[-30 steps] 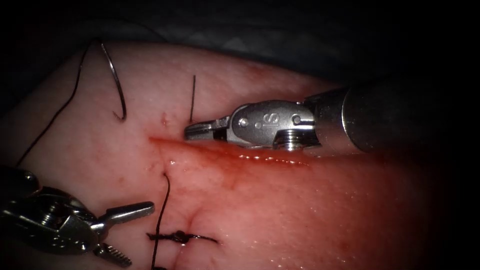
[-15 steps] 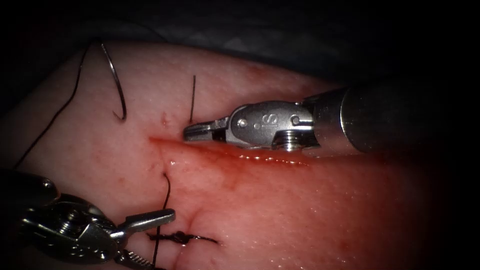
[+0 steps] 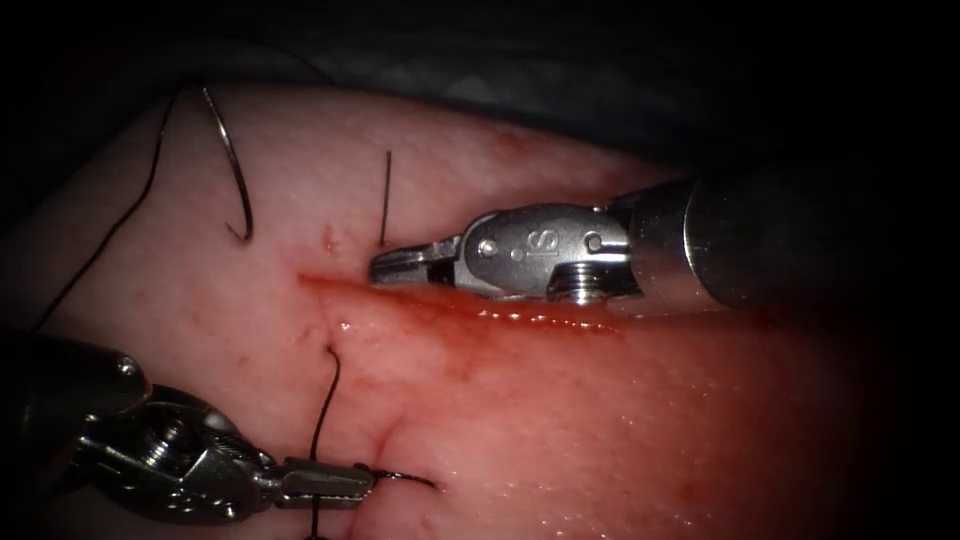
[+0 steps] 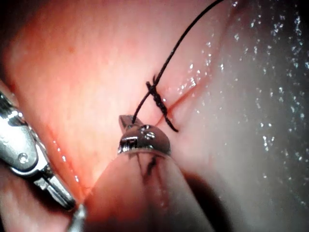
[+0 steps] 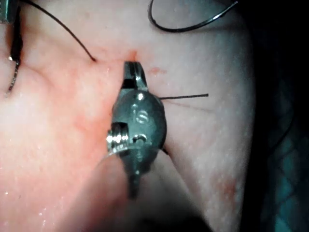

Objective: Wound Closure
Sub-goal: Handoff more suture to the left gripper using the right gripper

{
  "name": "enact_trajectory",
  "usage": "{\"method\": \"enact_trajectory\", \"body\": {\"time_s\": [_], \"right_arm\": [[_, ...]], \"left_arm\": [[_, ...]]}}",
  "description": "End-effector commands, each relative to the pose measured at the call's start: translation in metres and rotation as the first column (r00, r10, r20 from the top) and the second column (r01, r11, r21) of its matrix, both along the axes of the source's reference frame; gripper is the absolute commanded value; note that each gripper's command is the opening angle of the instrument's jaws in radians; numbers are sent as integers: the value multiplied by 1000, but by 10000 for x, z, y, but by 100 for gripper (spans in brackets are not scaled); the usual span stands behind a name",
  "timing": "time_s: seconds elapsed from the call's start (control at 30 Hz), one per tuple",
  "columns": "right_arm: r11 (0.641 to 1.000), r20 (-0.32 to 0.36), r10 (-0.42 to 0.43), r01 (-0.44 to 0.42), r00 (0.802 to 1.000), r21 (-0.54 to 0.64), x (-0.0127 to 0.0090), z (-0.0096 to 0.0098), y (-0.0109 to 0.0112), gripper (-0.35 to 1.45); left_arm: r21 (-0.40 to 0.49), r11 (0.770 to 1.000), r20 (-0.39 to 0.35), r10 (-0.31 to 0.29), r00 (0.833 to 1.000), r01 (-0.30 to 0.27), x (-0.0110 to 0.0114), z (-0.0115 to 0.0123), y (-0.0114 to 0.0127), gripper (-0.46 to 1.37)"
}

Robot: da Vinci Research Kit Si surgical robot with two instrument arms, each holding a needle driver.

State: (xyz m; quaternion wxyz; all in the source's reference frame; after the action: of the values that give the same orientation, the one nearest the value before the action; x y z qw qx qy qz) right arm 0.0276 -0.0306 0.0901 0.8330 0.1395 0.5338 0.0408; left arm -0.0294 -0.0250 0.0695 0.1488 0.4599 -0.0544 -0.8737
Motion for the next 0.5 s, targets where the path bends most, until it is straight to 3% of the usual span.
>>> {"method": "enact_trajectory", "body": {"time_s": [0.03,0.23,0.4,0.5], "right_arm": [[1000,1,4,-4,1000,-2,0,1,0,-35],[1000,-1,-1,1,1000,-4,-1,4,-2,-34],[1000,-31,-18,18,999,-2,-3,3,-4,33],[1000,-74,-19,19,997,-3,-4,-2,-4,101]], "left_arm": [[4,1000,0,7,1000,-7,1,0,1,-35],[3,1000,7,16,1000,-16,1,9,16,-35],[-4,1000,12,24,1000,-24,0,16,28,-35],[4,1000,14,19,1000,-19,-2,22,36,-35]]}}
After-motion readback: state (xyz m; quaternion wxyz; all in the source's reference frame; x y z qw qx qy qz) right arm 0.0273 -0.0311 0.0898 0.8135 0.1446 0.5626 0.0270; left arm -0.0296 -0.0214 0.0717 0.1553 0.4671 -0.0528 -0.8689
